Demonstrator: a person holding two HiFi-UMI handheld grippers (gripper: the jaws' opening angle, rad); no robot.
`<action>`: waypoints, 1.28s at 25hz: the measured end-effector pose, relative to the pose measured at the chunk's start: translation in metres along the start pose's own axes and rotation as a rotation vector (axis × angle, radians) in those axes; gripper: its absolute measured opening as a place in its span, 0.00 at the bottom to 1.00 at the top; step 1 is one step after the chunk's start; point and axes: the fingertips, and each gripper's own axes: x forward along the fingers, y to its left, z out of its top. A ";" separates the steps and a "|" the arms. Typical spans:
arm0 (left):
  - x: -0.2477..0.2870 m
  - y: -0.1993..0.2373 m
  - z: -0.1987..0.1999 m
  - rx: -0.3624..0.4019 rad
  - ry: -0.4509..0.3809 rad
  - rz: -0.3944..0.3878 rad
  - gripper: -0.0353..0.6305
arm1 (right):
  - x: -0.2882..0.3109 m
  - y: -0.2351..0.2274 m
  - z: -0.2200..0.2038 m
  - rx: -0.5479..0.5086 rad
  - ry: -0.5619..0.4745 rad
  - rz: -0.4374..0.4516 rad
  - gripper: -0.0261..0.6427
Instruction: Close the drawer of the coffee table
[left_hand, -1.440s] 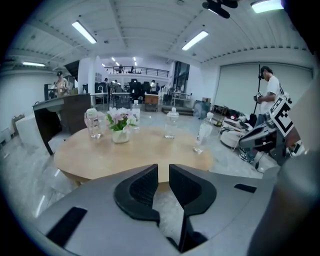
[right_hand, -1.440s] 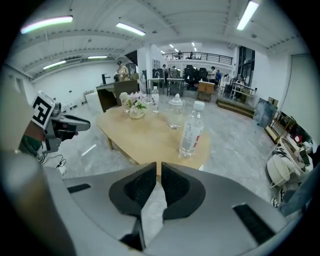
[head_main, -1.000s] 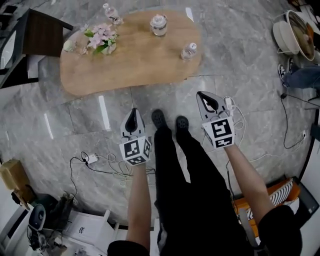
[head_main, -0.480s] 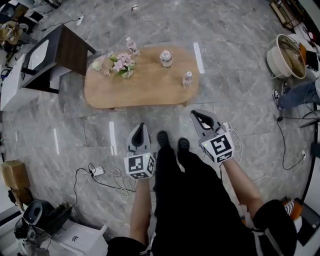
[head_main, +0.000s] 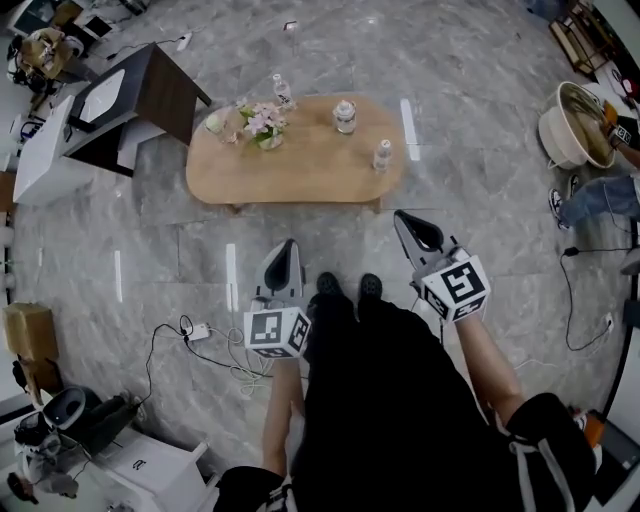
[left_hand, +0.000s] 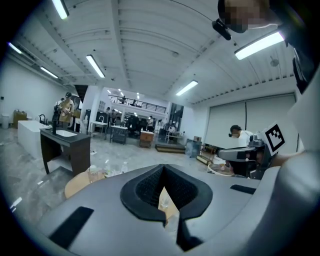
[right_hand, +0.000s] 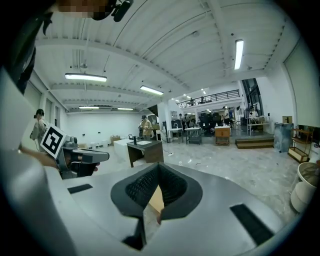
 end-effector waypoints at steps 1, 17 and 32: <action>-0.007 -0.002 0.003 -0.003 -0.006 -0.001 0.07 | -0.004 0.003 0.002 0.003 -0.004 0.000 0.06; -0.132 0.017 0.007 0.026 -0.013 -0.086 0.07 | -0.049 0.118 0.014 -0.008 -0.019 -0.057 0.06; -0.242 0.022 -0.002 0.012 -0.032 -0.211 0.07 | -0.122 0.241 0.015 -0.006 -0.044 -0.088 0.06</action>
